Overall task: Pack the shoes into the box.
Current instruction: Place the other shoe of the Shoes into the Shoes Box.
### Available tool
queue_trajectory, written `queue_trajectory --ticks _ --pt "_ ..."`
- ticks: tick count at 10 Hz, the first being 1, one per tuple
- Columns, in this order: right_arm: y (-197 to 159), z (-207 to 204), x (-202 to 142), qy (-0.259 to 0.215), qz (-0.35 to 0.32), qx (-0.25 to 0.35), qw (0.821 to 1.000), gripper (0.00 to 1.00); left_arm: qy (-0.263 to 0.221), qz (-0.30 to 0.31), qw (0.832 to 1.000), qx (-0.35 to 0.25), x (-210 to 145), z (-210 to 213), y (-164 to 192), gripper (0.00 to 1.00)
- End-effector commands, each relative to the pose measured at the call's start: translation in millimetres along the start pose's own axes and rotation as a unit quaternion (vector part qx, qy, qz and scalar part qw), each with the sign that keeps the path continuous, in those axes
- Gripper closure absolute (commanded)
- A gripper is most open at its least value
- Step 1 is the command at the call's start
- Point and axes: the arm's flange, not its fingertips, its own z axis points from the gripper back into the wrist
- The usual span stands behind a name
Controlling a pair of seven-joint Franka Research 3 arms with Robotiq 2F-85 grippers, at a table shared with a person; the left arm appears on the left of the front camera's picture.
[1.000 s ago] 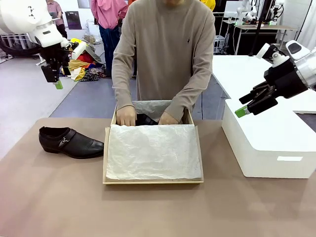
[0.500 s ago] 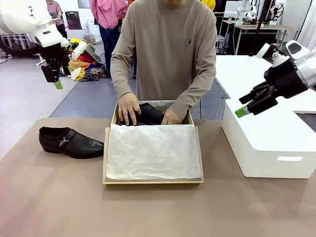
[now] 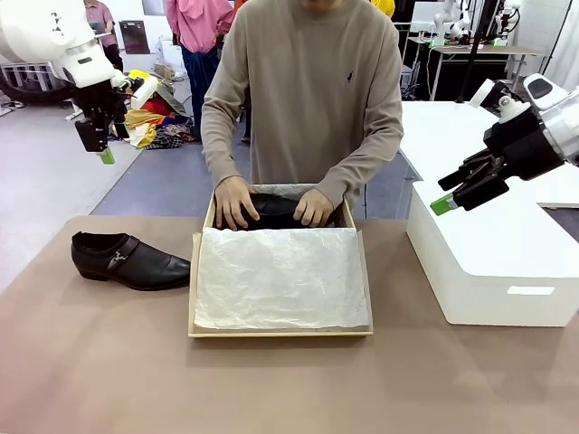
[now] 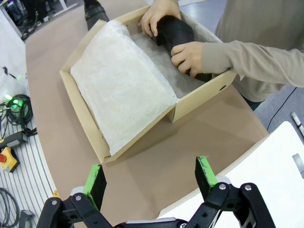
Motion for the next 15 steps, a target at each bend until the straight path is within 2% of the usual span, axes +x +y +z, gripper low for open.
queue_trajectory --ticks 1,4,6,10,13,14,15 --pt "-4 -2 1 -0.016 0.013 0.005 1.0 0.0 0.008 0.02 1.0 0.006 -12 2 -35 0.0" --pt "-4 -2 1 -0.016 0.013 0.005 1.0 0.0 0.002 0.04 0.999 0.004 -37 -14 -63 0.0" --pt "-4 -2 1 -0.016 0.013 0.005 1.0 0.0 0.006 0.03 0.999 0.022 -43 -42 -76 0.0" --pt "-4 -2 1 -0.016 0.013 0.005 1.0 0.0 0.008 0.024 0.999 -0.027 -47 -88 -83 0.0" --pt "-4 -2 1 -0.016 0.013 0.005 1.0 0.0 -0.009 0.037 0.997 -0.066 -48 -76 -78 0.0" --pt "-4 -2 1 -0.016 0.013 0.005 1.0 0.0 0.005 0.036 0.999 -0.04 -42 -96 -85 0.0" --pt "-4 -2 1 -0.016 0.013 0.005 1.0 0.0 0.005 0.036 0.999 -0.04 -42 -96 -85 0.0"
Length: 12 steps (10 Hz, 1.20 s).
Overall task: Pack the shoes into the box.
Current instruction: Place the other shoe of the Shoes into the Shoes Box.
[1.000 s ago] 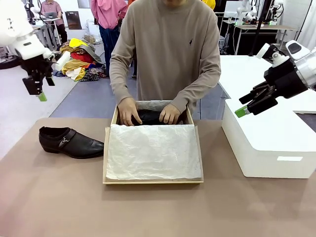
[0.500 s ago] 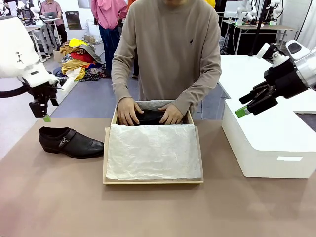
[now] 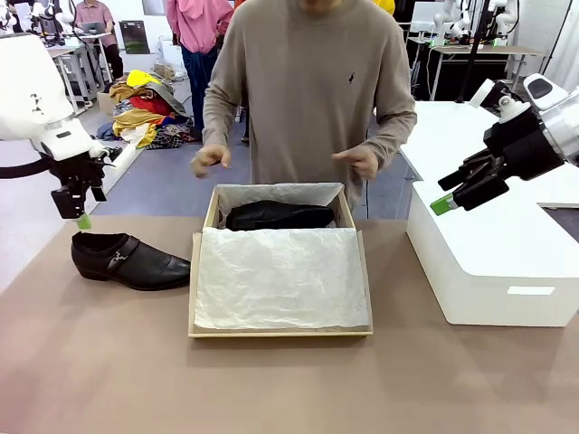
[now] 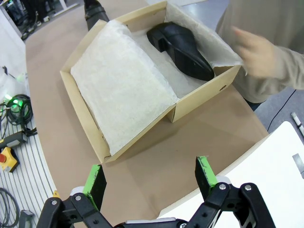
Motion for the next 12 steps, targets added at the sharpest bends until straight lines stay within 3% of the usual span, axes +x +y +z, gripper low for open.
queue_trajectory --ticks 1,4,12 --pt "-4 -2 1 -0.016 0.013 0.005 1.0 0.0 0.0 0.0 1.0 0.011 0 -4 -1 0.0" --pt "-4 -2 1 -0.016 0.013 0.005 1.0 0.0 0.0 0.0 1.0 0.005 0 -2 1 0.0" --pt "-4 -2 1 -0.016 0.013 0.005 1.0 0.0 -0.001 0.009 0.999 -0.054 -2 -46 35 0.0"
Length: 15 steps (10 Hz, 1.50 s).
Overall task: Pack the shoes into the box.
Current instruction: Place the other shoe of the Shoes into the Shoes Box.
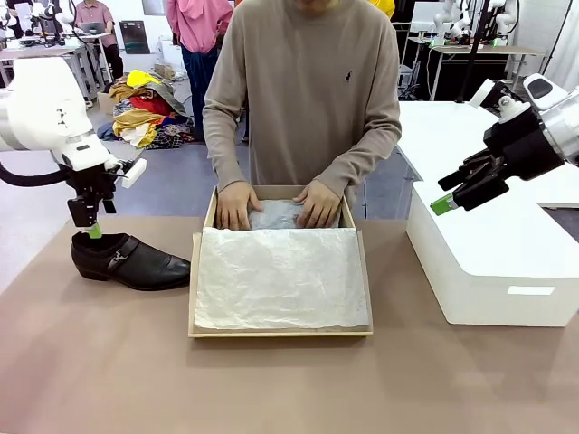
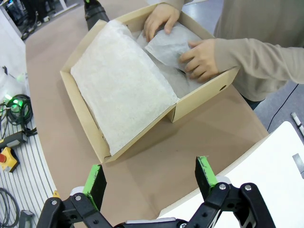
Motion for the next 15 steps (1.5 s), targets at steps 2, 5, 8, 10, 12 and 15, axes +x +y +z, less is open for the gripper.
queue_trajectory --ticks 2,5,8,10,12,15 --pt "-4 -2 1 -0.016 0.013 0.005 1.0 0.0 -0.005 0.008 1.0 -0.007 -4 -9 11 0.0" --pt "-4 -2 1 -0.016 0.013 0.005 1.0 0.0 -0.005 0.008 1.0 -0.016 -8 -27 19 0.0" --pt "-4 -2 1 -0.016 0.013 0.005 1.0 0.0 -0.002 0.006 1.0 -0.028 -11 -43 25 0.0" --pt "-4 -2 1 -0.016 0.013 0.005 1.0 0.0 -0.005 0.002 0.999 -0.034 -12 -50 27 0.0" --pt "-4 -2 1 -0.016 0.013 0.005 1.0 0.0 -0.014 -0.006 0.999 -0.039 -12 -54 27 0.0" --pt "-4 -2 1 -0.016 0.013 0.005 1.0 0.0 -0.026 -0.026 0.998 -0.053 -9 -57 27 0.36"
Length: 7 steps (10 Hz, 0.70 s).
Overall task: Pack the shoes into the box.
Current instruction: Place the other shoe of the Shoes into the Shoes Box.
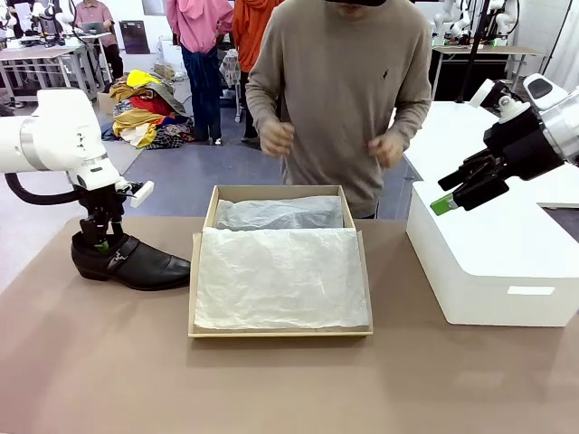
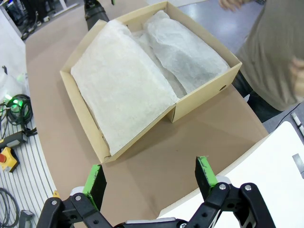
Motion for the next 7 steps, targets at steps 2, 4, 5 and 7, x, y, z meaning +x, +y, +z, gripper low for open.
queue_trajectory --ticks 2,4,5,7 --pt "-3.9 -2.0 0.6 -0.016 0.013 0.005 1.0 0.0 -0.019 -0.018 1.0 -0.012 -4.7 1.8 3.9 0.74" --pt "-3.9 -2.0 0.6 -0.016 0.013 0.005 1.0 0.0 -0.016 -0.016 1.0 -0.012 -5.0 2.8 2.3 1.0" --pt "-3.9 -2.0 0.6 -0.016 0.013 0.005 1.0 0.0 -0.015 -0.015 1.0 -0.013 -5.1 3.2 1.6 1.0" --pt "-3.9 -2.0 0.6 -0.016 0.013 0.005 1.0 0.0 -0.009 -0.017 1.0 -0.012 -4.9 4.3 -0.2 1.0"
